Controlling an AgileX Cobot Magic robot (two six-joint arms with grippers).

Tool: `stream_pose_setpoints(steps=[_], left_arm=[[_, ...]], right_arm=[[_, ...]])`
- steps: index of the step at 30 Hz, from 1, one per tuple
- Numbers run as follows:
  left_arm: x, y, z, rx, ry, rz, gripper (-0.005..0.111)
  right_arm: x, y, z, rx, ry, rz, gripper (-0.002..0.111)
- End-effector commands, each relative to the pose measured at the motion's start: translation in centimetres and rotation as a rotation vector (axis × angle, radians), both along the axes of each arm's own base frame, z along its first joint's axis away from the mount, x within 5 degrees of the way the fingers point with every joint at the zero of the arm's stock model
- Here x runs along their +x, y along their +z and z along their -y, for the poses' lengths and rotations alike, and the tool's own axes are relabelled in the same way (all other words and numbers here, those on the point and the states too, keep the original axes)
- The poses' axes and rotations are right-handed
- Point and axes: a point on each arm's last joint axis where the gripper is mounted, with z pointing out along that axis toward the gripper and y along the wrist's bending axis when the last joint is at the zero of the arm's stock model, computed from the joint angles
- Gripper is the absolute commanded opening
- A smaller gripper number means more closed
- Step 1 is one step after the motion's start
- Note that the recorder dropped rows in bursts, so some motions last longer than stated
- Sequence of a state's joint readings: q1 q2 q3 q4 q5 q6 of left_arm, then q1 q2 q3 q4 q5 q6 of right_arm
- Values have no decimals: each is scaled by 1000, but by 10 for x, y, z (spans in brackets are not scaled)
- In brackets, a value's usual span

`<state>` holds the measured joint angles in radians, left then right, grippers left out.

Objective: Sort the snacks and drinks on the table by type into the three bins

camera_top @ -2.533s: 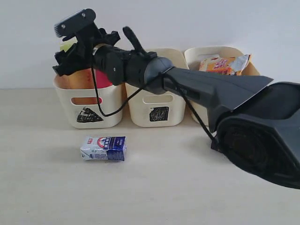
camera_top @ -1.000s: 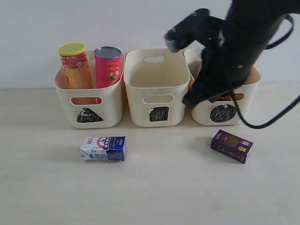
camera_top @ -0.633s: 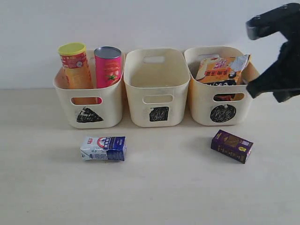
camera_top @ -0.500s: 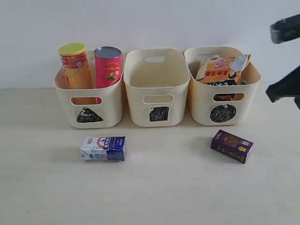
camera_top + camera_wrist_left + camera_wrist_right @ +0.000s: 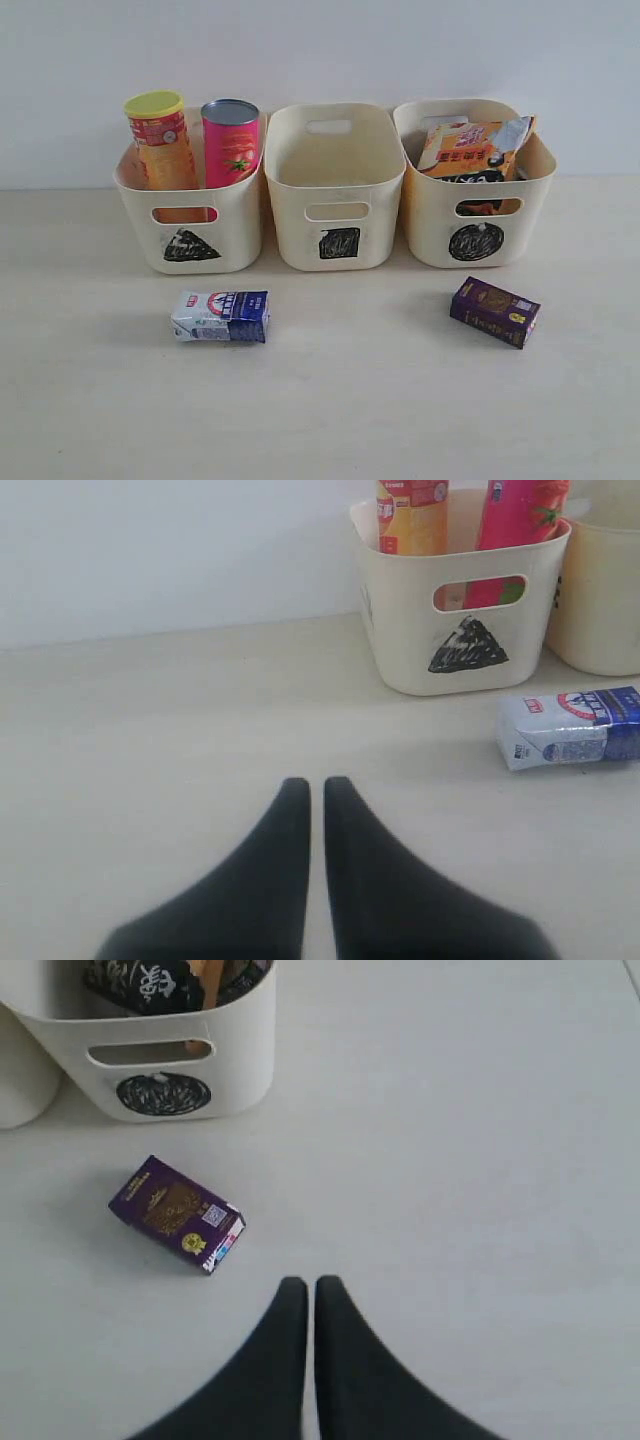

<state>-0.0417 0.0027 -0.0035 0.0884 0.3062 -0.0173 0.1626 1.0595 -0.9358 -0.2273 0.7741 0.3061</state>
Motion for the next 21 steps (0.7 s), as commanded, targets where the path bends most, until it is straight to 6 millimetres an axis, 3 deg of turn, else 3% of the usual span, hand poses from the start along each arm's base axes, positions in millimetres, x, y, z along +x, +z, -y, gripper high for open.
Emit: stream_pose_setpoints(steps=[1, 6, 9, 21], left_arm=[[0, 0, 0, -7, 3, 12, 4], [0, 0, 0, -7, 3, 12, 4], [0, 0, 0, -7, 3, 12, 4], [0, 0, 0, -7, 3, 12, 4]], right_arm=[[-17, 16, 5, -40, 31, 90, 0], [-61, 17, 10, -62, 87, 352, 0], [-86, 0, 14, -69, 89, 376, 0], [-142, -63, 23, -65, 89, 449, 0]])
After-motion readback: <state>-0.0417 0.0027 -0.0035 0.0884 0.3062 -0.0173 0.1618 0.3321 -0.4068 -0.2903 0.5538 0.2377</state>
